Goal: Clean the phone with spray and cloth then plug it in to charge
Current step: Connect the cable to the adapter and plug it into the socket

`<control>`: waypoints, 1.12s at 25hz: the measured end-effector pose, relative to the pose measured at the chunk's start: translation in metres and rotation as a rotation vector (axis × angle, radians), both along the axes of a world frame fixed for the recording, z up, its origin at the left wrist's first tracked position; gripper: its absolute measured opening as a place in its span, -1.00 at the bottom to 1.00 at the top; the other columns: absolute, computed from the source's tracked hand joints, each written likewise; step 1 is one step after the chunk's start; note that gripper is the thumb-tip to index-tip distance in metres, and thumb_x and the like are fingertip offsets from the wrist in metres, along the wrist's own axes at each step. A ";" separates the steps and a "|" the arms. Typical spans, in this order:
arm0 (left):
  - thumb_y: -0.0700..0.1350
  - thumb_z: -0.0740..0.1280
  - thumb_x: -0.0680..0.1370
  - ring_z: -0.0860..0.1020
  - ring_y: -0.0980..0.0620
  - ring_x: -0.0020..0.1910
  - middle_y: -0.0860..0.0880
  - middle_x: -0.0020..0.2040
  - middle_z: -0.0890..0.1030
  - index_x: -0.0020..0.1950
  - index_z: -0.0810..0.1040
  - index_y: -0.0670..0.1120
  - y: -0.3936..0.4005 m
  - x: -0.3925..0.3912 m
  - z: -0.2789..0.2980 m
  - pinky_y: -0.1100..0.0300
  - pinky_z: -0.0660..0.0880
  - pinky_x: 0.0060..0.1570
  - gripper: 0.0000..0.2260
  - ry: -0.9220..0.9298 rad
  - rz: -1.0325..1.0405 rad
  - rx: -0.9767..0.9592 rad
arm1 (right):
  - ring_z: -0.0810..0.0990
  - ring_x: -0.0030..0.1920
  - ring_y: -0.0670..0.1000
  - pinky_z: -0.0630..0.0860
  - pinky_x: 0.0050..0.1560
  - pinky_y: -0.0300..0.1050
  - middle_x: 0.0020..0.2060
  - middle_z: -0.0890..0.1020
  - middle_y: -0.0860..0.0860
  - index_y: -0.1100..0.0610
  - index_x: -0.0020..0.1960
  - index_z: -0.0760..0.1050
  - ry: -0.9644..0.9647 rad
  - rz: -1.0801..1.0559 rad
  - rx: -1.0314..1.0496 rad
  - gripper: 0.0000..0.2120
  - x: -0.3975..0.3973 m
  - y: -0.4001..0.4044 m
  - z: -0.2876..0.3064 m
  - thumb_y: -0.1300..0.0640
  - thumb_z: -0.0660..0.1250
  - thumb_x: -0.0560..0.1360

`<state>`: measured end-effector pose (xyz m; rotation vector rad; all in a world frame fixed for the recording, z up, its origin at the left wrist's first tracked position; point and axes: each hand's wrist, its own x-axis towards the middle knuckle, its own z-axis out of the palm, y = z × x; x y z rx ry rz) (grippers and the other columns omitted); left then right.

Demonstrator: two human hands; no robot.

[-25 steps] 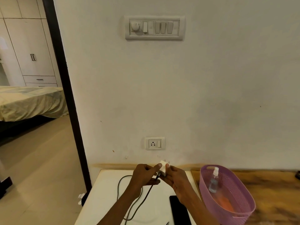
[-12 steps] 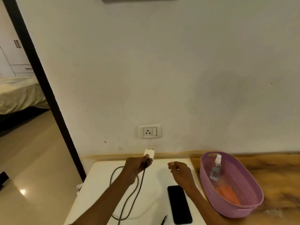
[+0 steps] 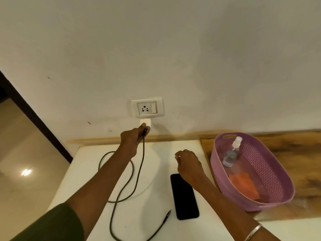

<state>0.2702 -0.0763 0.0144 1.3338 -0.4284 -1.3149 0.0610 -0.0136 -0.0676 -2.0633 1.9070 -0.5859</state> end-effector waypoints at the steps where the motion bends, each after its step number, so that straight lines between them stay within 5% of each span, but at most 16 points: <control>1: -0.24 0.53 0.43 0.66 0.06 -0.37 -0.12 -0.23 0.65 -0.13 0.59 -0.29 -0.004 0.002 0.000 0.18 0.60 -0.10 -0.83 -0.008 0.010 -0.001 | 0.56 0.07 0.00 0.49 -0.02 -0.18 0.05 0.63 0.01 0.10 0.18 0.56 0.006 0.010 -0.003 -0.78 0.001 -0.003 -0.002 0.17 0.19 0.61; 7: -0.27 0.53 0.43 0.70 0.01 -0.36 -0.11 -0.37 0.70 -0.12 0.59 -0.31 -0.018 0.002 0.007 0.15 0.66 -0.10 -0.83 0.068 0.027 -0.028 | 0.42 0.37 0.04 0.39 0.28 -0.15 0.24 0.54 0.07 0.18 0.30 0.46 0.064 0.088 -0.046 -0.71 0.009 -0.019 0.002 0.14 0.12 0.65; 13: -0.30 0.54 0.41 0.69 0.00 -0.39 -0.13 -0.36 0.70 -0.16 0.58 -0.31 -0.017 0.006 0.013 0.20 0.65 -0.30 -0.84 0.090 0.050 -0.066 | 0.50 0.22 0.06 0.49 0.08 -0.07 0.18 0.55 0.05 0.17 0.24 0.47 0.039 0.076 -0.007 -0.74 0.019 -0.020 0.007 0.10 0.14 0.64; 28: -0.26 0.57 0.39 0.70 -0.13 -0.21 -0.18 -0.20 0.68 -0.19 0.57 -0.29 -0.030 -0.004 0.016 0.05 0.65 0.01 -0.80 -0.004 0.136 -0.008 | 0.53 0.24 0.10 0.49 0.16 -0.02 0.19 0.56 0.08 0.16 0.27 0.49 0.011 0.066 0.012 -0.70 0.019 -0.019 0.004 0.06 0.13 0.64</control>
